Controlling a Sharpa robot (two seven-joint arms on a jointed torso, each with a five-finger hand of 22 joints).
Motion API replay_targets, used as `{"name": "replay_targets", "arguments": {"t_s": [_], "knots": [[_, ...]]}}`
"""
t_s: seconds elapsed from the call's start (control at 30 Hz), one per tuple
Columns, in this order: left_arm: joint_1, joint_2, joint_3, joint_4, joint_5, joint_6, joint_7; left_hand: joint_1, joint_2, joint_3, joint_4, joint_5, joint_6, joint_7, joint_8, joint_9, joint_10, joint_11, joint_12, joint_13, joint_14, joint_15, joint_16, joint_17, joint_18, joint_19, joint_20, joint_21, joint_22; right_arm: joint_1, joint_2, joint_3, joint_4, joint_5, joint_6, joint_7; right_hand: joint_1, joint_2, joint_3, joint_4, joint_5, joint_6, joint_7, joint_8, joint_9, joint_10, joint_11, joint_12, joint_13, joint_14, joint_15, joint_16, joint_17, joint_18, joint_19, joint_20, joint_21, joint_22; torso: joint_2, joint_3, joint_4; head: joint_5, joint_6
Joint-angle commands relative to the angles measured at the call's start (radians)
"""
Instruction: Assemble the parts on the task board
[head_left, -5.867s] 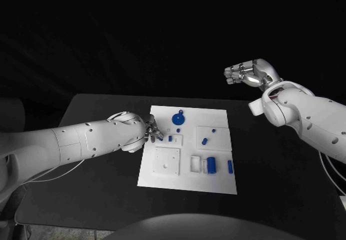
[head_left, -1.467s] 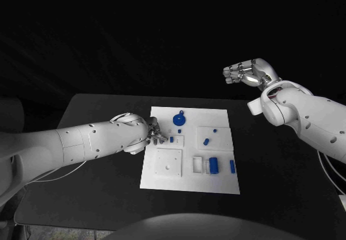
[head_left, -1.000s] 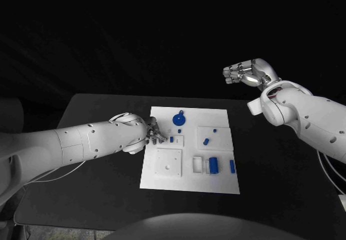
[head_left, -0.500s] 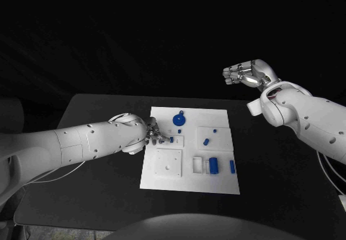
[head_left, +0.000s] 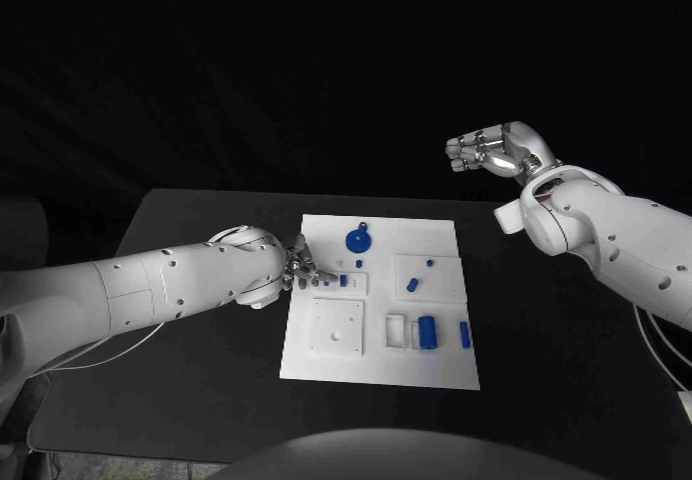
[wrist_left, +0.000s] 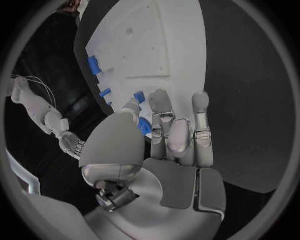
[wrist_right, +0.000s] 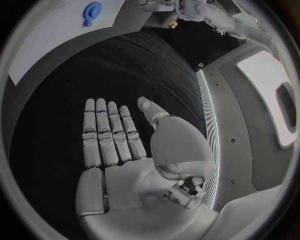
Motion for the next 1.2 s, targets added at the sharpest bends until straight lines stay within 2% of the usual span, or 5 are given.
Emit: {"name": "replay_targets", "arguments": {"t_s": [0.03,0.2,0.4,0.6,1.2], "knots": [[0.002,-0.012,0.023,0.020,0.041,0.041,0.039,0.007,0.008,0.002,-0.010,-0.003,-0.015,0.006,-0.009,0.000,0.050,-0.004,-0.012,-0.008,-0.009,-0.005,-0.017,-0.022,0.007,0.001,-0.005,-0.008,0.017,-0.002,-0.001,0.001,0.000,0.001,0.005,0.013,-0.001,-0.006,0.000,0.006,0.002,-0.007,0.003,-0.002,-0.001,-0.005,-0.001,-0.006,-0.001,-0.009,0.000,-0.005,-0.001,0.008,-0.008,-0.001,-0.004,-0.001,0.000,0.0001,-0.0005,-0.001,0.002],[0.015,-0.033,0.063,0.047,0.116,0.037,0.141,0.044,0.071,-0.011,-0.095,0.010,-0.148,0.050,-0.010,-0.155,0.051,0.030,-0.190,-0.068,-0.101,0.013,-0.205,-0.267,-0.023,-0.040,-0.013,-0.092,-0.025,-0.003,-0.002,0.001,-0.003,0.001,0.004,0.014,-0.001,-0.006,0.000,0.006,0.002,-0.007,0.003,-0.002,-0.001,-0.005,-0.001,-0.006,-0.001,-0.009,0.000,-0.005,-0.001,0.008,-0.008,-0.001,-0.004,-0.001,0.000,0.0000,-0.0006,-0.005,0.005],[0.041,-0.032,0.082,0.049,0.193,-0.052,0.339,0.212,0.158,-0.019,-0.258,0.162,-0.290,0.116,-0.012,-0.427,-0.090,0.083,-0.441,-0.184,-0.208,0.075,-0.459,-0.416,-0.035,-0.098,0.032,-0.277,-0.165,-0.003,-0.001,0.001,-0.009,0.002,0.002,0.014,-0.002,-0.007,-0.004,0.007,0.004,-0.008,0.003,-0.002,-0.001,-0.005,-0.001,-0.006,-0.001,-0.009,0.000,-0.006,-0.002,0.008,-0.009,-0.001,-0.004,-0.001,0.000,-0.0005,-0.0027,-0.009,0.009],[0.052,-0.001,0.083,0.021,0.038,-0.102,0.440,0.319,0.149,0.050,-0.361,0.172,-0.346,0.162,-0.015,-0.628,-0.193,0.138,-0.591,-0.238,-0.242,0.118,-0.658,-0.522,-0.011,-0.134,0.069,-0.369,-0.233,-0.003,0.000,0.001,-0.014,0.002,0.003,0.013,-0.002,-0.007,-0.004,0.007,0.004,-0.008,0.003,-0.002,-0.001,-0.005,-0.001,-0.006,-0.001,-0.009,0.000,-0.006,-0.002,0.008,-0.009,-0.001,-0.004,-0.001,0.000,-0.0006,-0.0004,-0.017,0.016],[0.050,0.162,-0.016,-0.155,-0.459,-0.132,0.544,0.299,0.092,0.102,-0.387,0.131,-0.350,0.148,-0.013,-0.845,-0.359,0.164,-0.598,-0.242,-0.075,0.095,-0.573,-0.455,0.035,-0.005,0.057,-0.306,-0.102,-0.003,0.016,0.001,-0.017,0.003,-0.002,0.011,0.001,-0.005,0.000,0.005,0.004,-0.007,0.003,-0.002,-0.001,-0.003,-0.001,-0.006,-0.001,-0.007,0.000,-0.006,-0.002,0.008,-0.007,-0.001,-0.004,-0.001,0.004,0.0001,-0.0066,-0.020,0.046]]}}
